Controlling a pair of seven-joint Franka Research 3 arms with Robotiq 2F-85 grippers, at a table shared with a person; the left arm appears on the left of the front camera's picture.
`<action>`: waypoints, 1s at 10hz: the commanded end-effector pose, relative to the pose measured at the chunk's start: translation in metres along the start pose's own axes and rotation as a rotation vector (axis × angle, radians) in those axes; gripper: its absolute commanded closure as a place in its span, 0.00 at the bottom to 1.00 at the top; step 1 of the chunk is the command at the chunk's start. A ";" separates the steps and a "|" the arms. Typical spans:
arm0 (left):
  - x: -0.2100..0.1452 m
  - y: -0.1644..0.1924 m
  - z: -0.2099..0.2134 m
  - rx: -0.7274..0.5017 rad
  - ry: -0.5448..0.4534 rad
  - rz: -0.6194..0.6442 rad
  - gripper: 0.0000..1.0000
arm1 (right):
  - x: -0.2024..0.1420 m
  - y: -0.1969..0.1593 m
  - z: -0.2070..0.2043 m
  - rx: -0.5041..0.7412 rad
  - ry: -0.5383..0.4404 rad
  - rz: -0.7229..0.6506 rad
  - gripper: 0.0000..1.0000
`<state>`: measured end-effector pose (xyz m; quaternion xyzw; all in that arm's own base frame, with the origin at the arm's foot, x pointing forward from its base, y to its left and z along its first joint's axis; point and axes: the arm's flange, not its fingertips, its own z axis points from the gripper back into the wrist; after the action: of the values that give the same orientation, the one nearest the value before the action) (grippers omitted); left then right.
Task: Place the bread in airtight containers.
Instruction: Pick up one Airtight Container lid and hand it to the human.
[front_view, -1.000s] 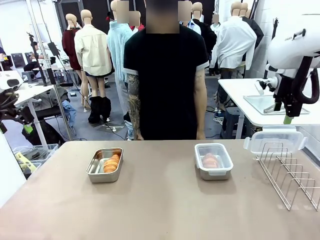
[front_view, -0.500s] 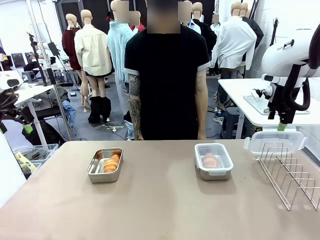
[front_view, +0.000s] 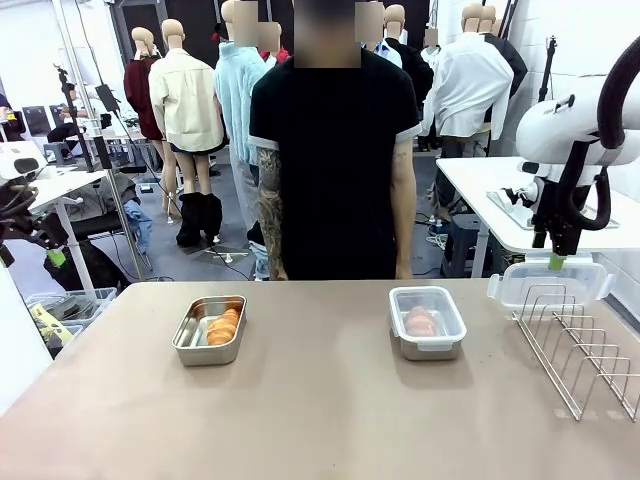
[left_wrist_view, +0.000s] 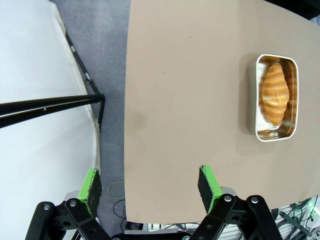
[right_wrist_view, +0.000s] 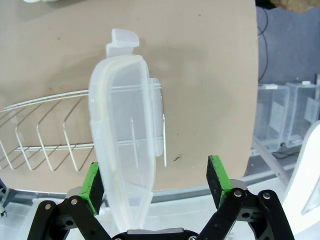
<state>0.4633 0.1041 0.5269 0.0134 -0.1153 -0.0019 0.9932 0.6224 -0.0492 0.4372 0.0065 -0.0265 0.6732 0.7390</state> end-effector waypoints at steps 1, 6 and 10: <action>-0.001 0.000 0.002 0.016 0.002 0.015 0.00 | 0.005 -0.014 -0.007 0.013 0.026 -0.005 0.00; -0.001 0.000 0.002 0.016 0.002 0.015 0.00 | 0.004 -0.017 -0.012 0.030 0.011 -0.022 0.57; -0.001 0.000 0.002 0.016 0.002 0.015 0.00 | 0.005 -0.016 -0.010 0.041 0.005 -0.024 1.00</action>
<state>0.4633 0.1041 0.5269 0.0134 -0.1152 -0.0019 0.9932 0.6354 -0.0467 0.4249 0.0165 -0.0196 0.6691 0.7427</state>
